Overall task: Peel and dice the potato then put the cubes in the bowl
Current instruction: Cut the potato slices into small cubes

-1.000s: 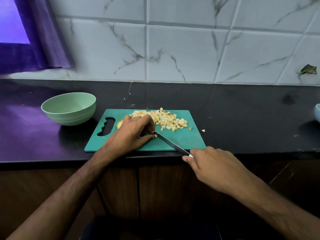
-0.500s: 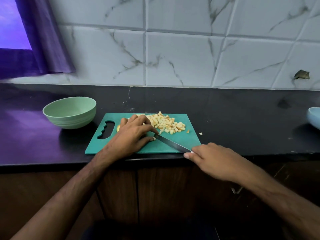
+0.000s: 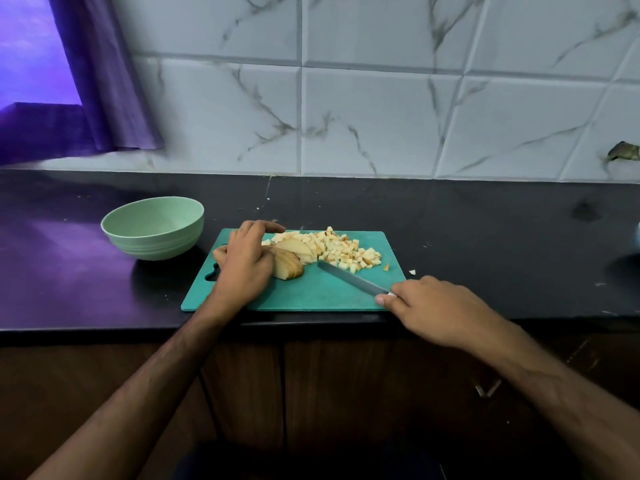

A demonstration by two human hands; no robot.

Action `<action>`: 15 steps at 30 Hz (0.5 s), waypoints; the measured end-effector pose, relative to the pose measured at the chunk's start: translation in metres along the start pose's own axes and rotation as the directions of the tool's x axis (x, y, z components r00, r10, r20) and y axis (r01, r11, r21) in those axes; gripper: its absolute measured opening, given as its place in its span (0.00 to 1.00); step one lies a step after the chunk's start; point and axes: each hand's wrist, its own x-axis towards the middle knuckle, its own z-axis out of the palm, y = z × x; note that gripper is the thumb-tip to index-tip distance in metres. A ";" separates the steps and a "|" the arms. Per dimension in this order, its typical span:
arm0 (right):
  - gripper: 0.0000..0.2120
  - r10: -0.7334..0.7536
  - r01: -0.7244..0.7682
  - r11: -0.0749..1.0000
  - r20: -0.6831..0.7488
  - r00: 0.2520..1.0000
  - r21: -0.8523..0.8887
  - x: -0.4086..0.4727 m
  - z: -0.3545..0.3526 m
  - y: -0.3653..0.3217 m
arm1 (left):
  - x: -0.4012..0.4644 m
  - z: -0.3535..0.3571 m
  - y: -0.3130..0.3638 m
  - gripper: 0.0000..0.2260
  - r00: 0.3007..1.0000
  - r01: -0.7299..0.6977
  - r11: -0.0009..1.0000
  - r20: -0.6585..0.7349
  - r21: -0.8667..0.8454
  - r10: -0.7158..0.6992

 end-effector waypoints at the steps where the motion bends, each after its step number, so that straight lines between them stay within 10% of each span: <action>1: 0.21 0.017 -0.017 1.000 0.010 1.000 0.007 0.005 -0.003 0.008 | 0.001 0.000 -0.001 0.17 1.000 0.011 0.999 0.018 -0.032 -0.010; 7: 0.22 0.009 -0.063 0.891 0.122 0.992 0.450 0.012 -0.014 0.031 | -0.001 0.002 0.005 0.14 0.994 -0.038 0.995 0.104 0.087 0.029; 15: 0.21 -0.089 0.143 0.463 -0.115 0.989 0.875 0.049 0.006 0.032 | 0.016 0.000 0.023 0.15 0.968 -0.196 0.935 0.213 0.296 0.135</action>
